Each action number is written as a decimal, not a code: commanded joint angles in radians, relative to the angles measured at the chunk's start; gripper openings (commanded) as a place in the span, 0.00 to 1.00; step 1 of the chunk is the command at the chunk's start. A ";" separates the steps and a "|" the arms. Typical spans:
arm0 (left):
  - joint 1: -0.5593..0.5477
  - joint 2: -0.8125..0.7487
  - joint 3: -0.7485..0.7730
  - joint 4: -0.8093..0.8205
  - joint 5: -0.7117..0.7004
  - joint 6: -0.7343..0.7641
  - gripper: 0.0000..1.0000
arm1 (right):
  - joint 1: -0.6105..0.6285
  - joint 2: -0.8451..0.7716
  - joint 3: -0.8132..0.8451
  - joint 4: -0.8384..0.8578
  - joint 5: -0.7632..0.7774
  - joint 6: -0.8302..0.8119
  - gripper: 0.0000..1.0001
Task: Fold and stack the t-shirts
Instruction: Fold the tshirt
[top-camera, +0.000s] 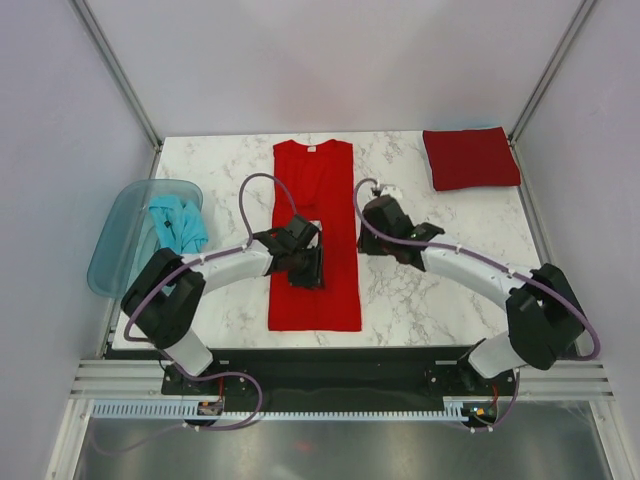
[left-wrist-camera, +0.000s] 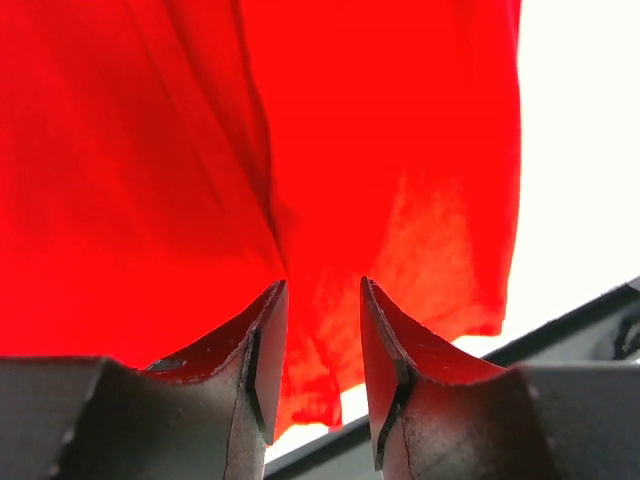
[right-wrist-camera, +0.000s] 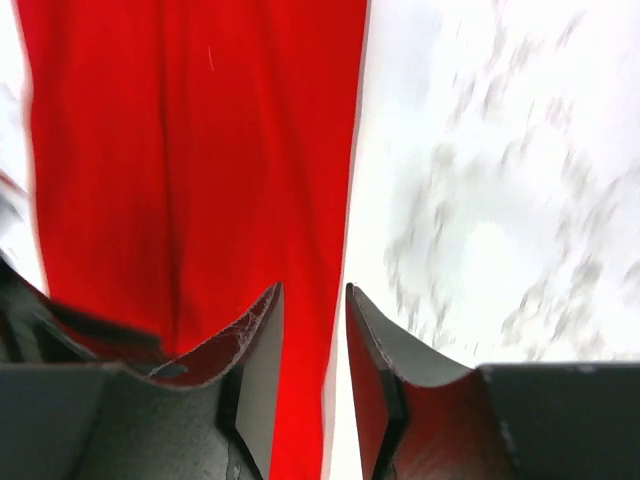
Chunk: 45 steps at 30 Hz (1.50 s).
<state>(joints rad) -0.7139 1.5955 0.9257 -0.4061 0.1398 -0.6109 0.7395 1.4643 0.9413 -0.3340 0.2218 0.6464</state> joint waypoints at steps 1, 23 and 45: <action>0.002 0.058 0.044 0.026 -0.020 0.037 0.43 | -0.128 0.063 0.129 0.105 -0.110 -0.137 0.40; -0.001 0.110 0.032 -0.063 -0.092 0.065 0.02 | -0.319 0.682 0.541 0.234 -0.297 -0.237 0.35; 0.001 0.058 0.071 -0.164 -0.111 0.059 0.24 | -0.335 0.679 0.596 0.083 -0.272 -0.251 0.21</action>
<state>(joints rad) -0.7132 1.6829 0.9649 -0.4706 0.0677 -0.5617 0.4183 2.1853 1.5379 -0.1551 -0.0418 0.4076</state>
